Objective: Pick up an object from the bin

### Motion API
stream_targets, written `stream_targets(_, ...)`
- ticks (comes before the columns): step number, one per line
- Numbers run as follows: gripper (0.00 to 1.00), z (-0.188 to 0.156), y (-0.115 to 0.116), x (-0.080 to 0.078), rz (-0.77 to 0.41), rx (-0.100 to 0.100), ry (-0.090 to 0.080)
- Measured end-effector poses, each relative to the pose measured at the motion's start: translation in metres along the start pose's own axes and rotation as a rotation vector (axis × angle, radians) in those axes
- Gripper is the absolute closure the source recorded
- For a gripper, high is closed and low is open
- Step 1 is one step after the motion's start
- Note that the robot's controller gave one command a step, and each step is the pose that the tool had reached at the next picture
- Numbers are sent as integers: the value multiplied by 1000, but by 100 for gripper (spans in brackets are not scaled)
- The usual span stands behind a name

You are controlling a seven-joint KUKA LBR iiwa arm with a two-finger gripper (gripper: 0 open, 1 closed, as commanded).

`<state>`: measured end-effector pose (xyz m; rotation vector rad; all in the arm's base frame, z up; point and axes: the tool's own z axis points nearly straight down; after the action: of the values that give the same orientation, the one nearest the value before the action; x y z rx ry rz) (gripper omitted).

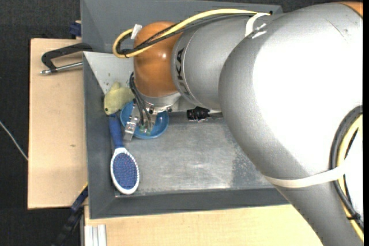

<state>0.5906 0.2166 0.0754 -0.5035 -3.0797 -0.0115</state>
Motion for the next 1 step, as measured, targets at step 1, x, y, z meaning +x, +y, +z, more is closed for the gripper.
stream_targets(1,100,-9,3,5,-6,6,-6)
